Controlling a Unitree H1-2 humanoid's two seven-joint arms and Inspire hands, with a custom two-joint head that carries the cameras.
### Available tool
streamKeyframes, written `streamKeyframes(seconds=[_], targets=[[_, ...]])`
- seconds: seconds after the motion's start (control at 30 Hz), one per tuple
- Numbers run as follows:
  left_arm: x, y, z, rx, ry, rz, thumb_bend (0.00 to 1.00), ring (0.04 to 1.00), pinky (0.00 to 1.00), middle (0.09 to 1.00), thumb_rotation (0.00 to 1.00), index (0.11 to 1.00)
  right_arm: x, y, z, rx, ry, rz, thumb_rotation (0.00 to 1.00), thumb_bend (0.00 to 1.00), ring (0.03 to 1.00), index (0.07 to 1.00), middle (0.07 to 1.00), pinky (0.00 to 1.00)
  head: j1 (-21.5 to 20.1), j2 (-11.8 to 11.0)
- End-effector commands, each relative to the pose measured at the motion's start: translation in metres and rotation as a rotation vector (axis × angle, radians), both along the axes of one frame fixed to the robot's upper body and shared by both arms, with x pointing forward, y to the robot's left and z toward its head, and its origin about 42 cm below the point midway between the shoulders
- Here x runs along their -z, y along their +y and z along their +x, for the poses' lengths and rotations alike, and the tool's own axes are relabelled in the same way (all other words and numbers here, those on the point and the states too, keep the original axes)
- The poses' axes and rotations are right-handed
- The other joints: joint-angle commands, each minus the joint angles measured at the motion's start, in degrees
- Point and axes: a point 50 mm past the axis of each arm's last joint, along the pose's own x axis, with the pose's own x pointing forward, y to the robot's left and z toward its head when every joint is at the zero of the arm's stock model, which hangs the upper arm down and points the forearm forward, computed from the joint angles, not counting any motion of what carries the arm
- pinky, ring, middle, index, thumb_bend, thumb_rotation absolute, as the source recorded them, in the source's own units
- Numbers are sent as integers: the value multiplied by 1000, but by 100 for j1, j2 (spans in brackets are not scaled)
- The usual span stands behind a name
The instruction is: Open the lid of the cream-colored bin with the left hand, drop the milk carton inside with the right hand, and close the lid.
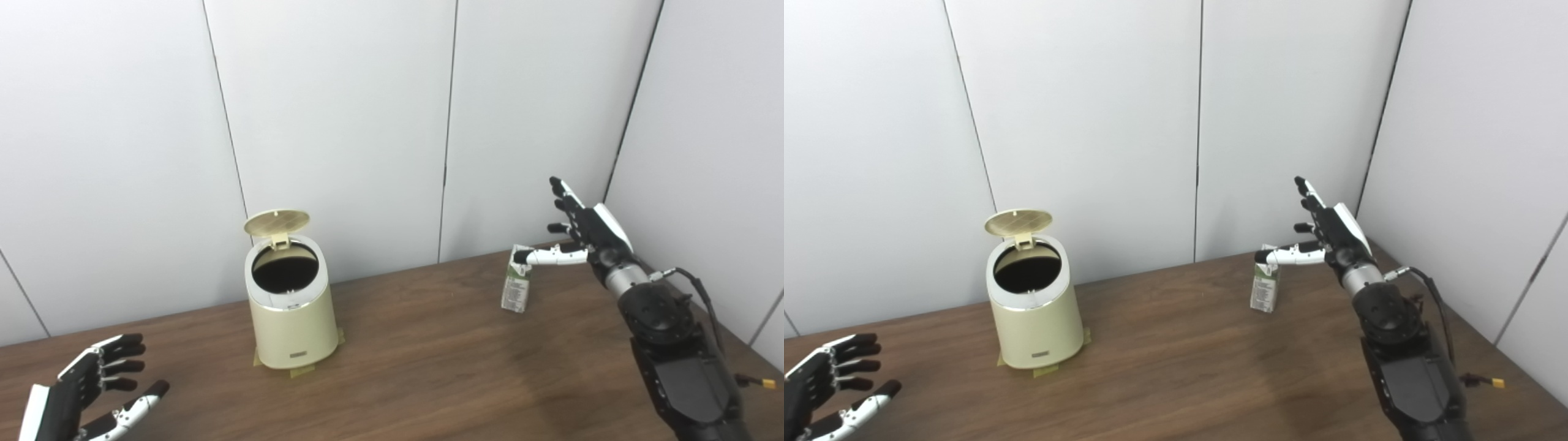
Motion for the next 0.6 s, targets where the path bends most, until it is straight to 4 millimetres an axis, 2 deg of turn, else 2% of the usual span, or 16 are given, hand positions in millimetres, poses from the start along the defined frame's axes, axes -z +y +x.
streamKeyframes(seconds=[0.0,0.07,0.17,0.27,0.37,0.47,0.57], targets=[[-22,5,7,5,-67,-8,594,676,574,721,0,717,-32,-11,11,-12,-71,-91,179,828,991,999,1000,896,-22,25],[-24,5,6,3,-65,-11,593,676,571,721,0,719,-24,-17,17,-15,-22,-111,236,842,968,985,987,878,-12,41],[-26,5,6,2,-62,-4,593,674,574,718,0,716,-10,-21,25,-35,12,-76,193,826,951,956,964,854,6,49],[-27,7,6,-2,-65,8,599,663,559,713,0,710,4,-26,32,-43,50,-112,188,863,943,945,954,845,10,57],[-28,8,5,-3,-74,5,589,671,559,718,0,705,14,-28,35,-28,82,-164,256,908,915,925,925,838,21,66],[-30,8,3,-4,-80,3,600,651,540,703,0,697,22,-28,37,-5,111,-153,249,902,928,915,919,893,30,85],[-31,8,2,-1,-81,3,603,644,534,698,0,691,27,-28,38,1,119,-137,199,871,951,929,950,922,23,98]])
